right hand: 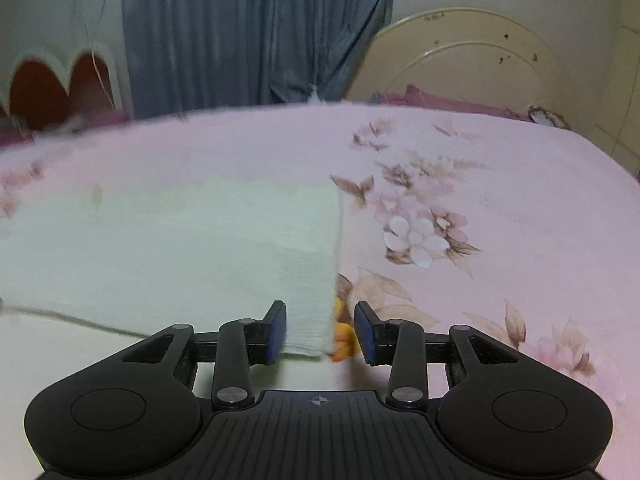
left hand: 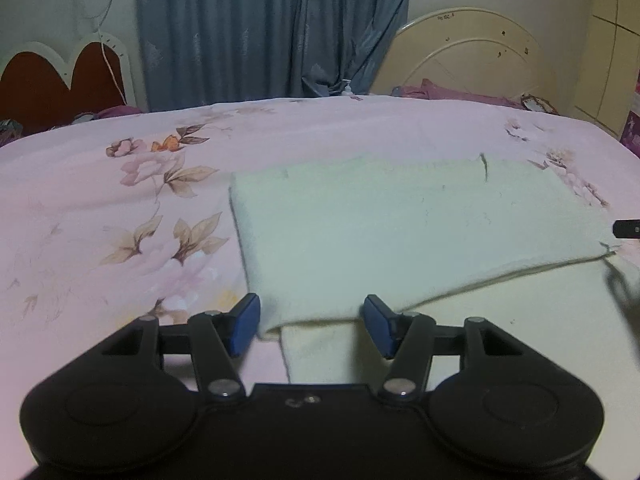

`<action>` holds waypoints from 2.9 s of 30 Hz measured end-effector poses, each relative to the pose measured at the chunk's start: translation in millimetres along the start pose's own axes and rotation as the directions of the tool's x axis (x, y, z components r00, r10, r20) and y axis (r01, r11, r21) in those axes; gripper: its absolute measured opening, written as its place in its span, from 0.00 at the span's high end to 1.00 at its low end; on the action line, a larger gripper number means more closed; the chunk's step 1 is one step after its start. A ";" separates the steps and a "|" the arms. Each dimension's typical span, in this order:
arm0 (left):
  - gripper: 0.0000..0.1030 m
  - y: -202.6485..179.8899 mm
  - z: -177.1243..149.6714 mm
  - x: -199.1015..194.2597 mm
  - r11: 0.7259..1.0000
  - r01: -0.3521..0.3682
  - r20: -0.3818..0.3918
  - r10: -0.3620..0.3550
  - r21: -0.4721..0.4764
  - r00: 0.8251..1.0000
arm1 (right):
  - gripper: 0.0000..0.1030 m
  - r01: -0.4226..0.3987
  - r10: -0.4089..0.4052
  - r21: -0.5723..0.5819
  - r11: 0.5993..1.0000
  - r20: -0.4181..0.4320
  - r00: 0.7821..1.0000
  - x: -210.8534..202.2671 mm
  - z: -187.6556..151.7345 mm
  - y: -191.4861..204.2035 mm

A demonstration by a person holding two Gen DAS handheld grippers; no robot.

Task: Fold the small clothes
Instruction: 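Pull both tools back from the folded sweater, then grasp the end of the green sweater with both tools, then lift the grasped end with both tools and fold it over the sweater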

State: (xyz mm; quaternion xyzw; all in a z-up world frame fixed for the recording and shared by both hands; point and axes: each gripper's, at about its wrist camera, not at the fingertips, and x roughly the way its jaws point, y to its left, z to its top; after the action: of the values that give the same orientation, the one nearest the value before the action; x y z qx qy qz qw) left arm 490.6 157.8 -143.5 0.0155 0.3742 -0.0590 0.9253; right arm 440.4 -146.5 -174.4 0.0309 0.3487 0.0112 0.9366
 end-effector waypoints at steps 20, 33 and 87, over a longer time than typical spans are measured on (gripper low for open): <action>0.18 -7.0 -50.9 -89.8 0.998 -0.059 0.054 0.060 -0.005 0.997 | 0.63 -0.104 0.103 0.034 0.994 0.036 0.994 -95.5 -25.2 -3.3; 0.29 -26.9 -148.0 -187.2 0.993 0.004 -0.009 -0.005 -0.121 1.000 | 0.28 -0.158 0.158 0.078 0.984 0.013 0.987 -213.7 -133.8 -73.7; 0.97 39.8 -55.1 -145.6 0.718 0.437 0.376 -0.258 -0.541 0.890 | 0.95 -0.490 0.468 0.208 0.846 0.146 0.871 -160.0 -19.3 -87.0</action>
State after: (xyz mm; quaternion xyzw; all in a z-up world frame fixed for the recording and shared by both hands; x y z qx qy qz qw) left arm 353.6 215.5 -82.7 -0.3645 0.2372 -0.1103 0.8937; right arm 306.8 -239.2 -90.3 0.2298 0.2863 0.2012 0.9081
